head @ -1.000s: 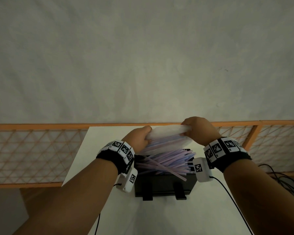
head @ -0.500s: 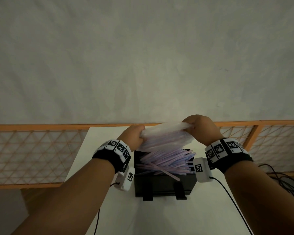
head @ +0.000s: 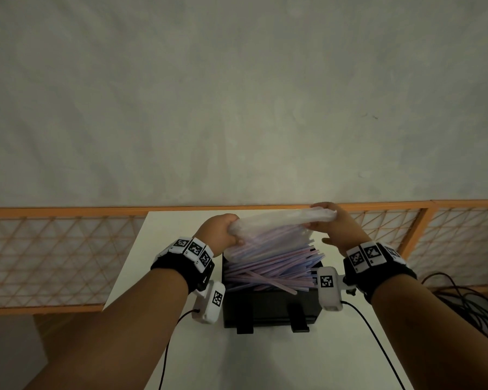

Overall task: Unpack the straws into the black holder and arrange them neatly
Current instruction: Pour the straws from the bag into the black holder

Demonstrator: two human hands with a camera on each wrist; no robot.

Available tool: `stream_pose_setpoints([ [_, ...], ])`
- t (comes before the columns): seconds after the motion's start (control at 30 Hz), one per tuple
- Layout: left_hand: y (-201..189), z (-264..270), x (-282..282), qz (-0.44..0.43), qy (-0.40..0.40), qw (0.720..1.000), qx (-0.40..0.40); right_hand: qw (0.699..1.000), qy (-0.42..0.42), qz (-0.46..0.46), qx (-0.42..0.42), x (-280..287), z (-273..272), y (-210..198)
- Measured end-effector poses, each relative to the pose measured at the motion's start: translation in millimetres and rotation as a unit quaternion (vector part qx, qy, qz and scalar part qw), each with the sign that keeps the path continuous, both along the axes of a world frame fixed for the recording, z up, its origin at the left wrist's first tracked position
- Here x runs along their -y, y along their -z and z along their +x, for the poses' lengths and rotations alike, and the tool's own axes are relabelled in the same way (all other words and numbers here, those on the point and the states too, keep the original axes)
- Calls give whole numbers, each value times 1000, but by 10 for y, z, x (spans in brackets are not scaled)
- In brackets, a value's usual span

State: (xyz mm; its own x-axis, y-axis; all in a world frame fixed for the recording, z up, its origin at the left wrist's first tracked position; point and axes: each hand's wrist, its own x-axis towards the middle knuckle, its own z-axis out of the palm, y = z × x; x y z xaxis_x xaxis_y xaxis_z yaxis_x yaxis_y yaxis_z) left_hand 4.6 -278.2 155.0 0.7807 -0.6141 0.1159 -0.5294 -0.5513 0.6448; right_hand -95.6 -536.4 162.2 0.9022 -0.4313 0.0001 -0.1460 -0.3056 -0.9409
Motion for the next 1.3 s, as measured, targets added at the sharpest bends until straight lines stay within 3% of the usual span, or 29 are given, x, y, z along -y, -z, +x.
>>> stream_pose_setpoints([
  [0.13,8,-1,4,19,9,1000,-7,998,55,3,-18,40,9,90],
  [0.2,13,13,-8,47,6,999,-7,983,40,-173,-56,22,9,10],
  [0.23,11,15,-12,63,2,998,-4,957,29,-276,-79,4,20,-27],
  [0.3,5,14,-7,86,-11,996,9,935,40,-349,-52,-33,37,-63],
  [0.37,-6,8,8,98,-24,995,15,957,66,-282,17,-55,34,-63],
  [0.43,-11,2,14,96,-31,995,7,989,66,-92,98,-91,23,-67],
  [0.5,-2,4,7,76,-37,996,-16,996,15,7,91,-98,42,-39],
  [0.57,13,-1,-1,52,-43,997,-32,997,-24,-71,4,-68,85,22],
  [0.63,36,-1,-7,35,-42,998,-33,982,0,-178,-60,-28,128,97],
  [0.9,16,55,-23,34,-19,999,23,985,126,-117,17,-129,-24,-71],
  [1.07,-25,65,-30,47,-57,997,28,983,100,-152,35,-177,-34,-160],
  [1.3,-34,66,-12,56,-87,994,39,968,106,-227,-7,-156,-32,-175],
])
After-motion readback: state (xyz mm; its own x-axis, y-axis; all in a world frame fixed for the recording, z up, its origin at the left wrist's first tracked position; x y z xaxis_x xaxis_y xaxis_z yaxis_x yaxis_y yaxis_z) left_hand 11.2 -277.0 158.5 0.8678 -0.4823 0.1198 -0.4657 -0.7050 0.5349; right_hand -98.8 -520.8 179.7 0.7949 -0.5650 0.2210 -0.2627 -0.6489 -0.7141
